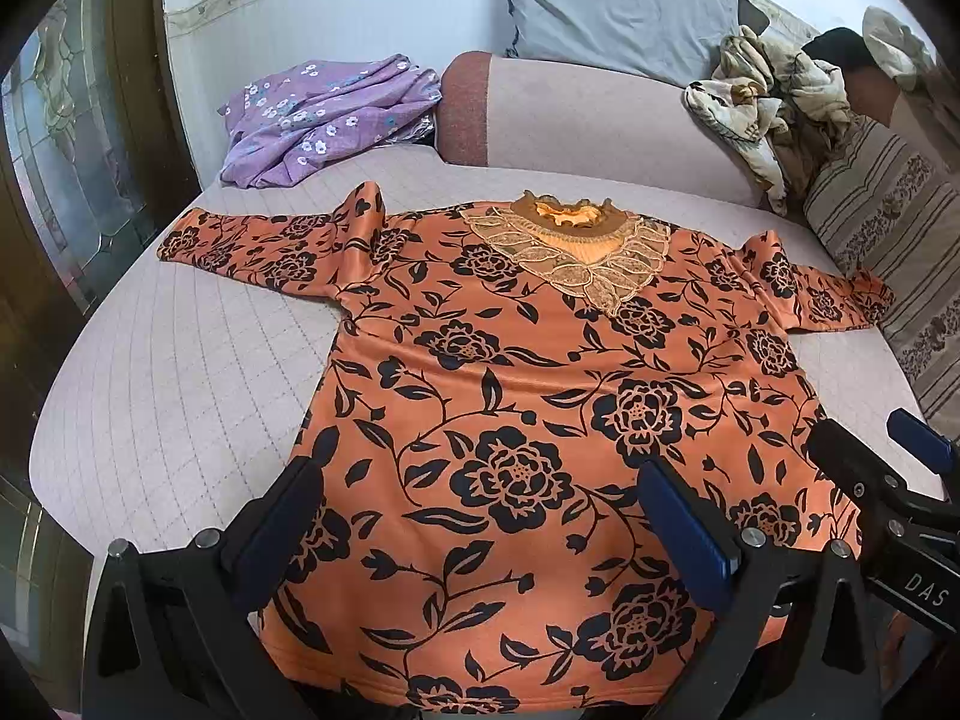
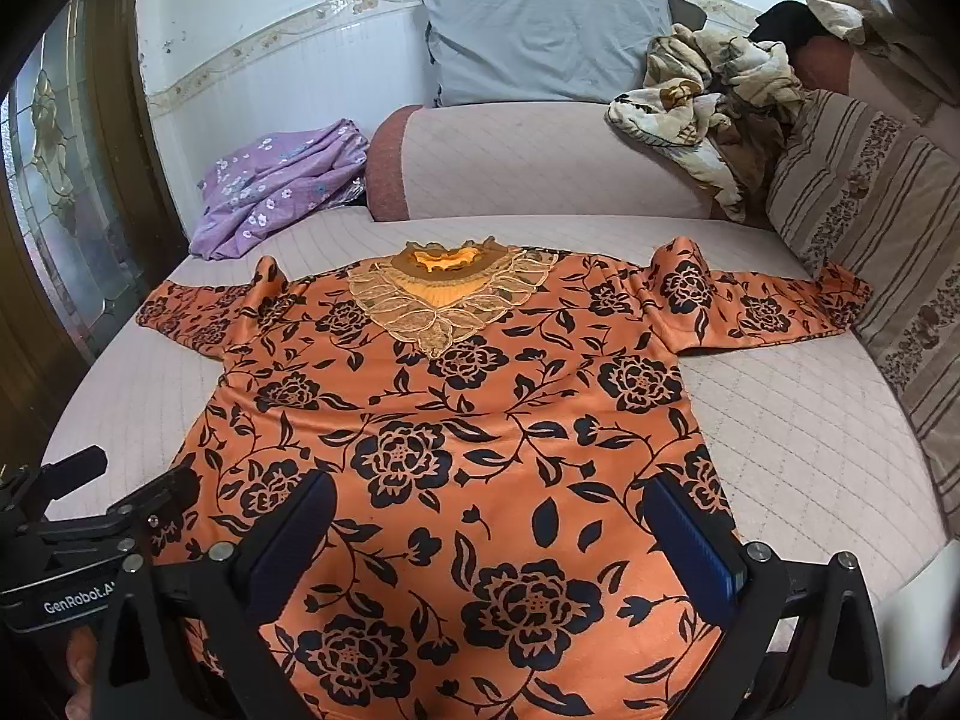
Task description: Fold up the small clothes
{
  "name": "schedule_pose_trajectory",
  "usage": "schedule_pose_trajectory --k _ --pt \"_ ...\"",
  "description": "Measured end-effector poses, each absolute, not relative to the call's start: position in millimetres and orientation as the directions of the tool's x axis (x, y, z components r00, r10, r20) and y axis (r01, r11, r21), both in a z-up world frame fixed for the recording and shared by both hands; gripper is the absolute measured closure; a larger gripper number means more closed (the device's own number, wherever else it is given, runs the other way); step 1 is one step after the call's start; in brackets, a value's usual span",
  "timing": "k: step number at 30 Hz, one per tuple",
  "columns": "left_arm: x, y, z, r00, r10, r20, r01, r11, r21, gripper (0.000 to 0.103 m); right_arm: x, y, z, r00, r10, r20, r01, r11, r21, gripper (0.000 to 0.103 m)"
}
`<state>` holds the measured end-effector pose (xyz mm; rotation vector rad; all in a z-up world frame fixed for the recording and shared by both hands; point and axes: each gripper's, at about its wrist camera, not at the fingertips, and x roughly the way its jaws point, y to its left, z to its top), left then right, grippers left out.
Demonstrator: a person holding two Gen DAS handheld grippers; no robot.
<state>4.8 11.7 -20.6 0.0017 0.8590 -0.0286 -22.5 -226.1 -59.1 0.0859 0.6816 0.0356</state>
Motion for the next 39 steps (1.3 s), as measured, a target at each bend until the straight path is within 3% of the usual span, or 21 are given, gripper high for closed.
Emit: schedule_pose_trajectory --k 39 --pt "12 15 -26 0.642 -0.014 -0.767 0.018 1.000 -0.004 0.000 -10 -218 -59 0.776 0.089 -0.624 -0.027 0.994 0.108 0.000"
